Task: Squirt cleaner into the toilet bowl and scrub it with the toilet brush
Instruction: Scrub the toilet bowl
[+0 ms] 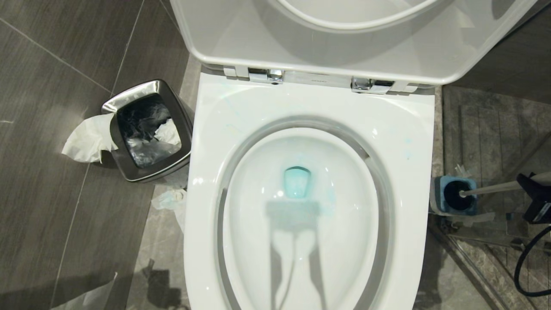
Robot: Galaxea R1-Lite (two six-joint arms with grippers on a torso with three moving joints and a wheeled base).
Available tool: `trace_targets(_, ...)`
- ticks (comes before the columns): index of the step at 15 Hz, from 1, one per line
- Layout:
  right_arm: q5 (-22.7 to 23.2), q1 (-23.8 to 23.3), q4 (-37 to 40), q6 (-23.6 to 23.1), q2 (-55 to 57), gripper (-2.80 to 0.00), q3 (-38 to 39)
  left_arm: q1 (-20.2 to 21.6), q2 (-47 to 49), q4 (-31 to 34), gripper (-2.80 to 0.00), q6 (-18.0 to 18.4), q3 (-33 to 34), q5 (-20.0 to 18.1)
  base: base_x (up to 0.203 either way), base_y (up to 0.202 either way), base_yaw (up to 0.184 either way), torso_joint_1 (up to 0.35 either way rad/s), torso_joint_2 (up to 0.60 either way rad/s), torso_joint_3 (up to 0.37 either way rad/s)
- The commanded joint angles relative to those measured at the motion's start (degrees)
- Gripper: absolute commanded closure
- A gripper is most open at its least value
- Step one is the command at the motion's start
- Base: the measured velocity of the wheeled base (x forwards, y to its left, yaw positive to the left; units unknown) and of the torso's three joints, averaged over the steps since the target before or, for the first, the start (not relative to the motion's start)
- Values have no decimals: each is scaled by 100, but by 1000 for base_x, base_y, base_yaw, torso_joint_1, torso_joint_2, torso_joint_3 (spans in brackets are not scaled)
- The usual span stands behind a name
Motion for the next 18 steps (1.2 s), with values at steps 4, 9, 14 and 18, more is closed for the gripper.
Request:
trace_targets(4,174,-1,-47,58,-457,0,28,0,7,-1,0,4,0,0,0,0,0,0,0,0)
trace_targets(9,152,-1,-38,67,-766,0,352,0,7,-1,0,4,0,0,0,0,0,0,0,0)
trace_targets(14,122,-1,-87,59,-787,0,418,0,7,-1,0,4,0,0,0,0,0,0,0,0)
trace_targets(18,113,-1,-160,238,-1007,0,418,0,7,-1,0,4,0,0,0,0,0,0,0,0)
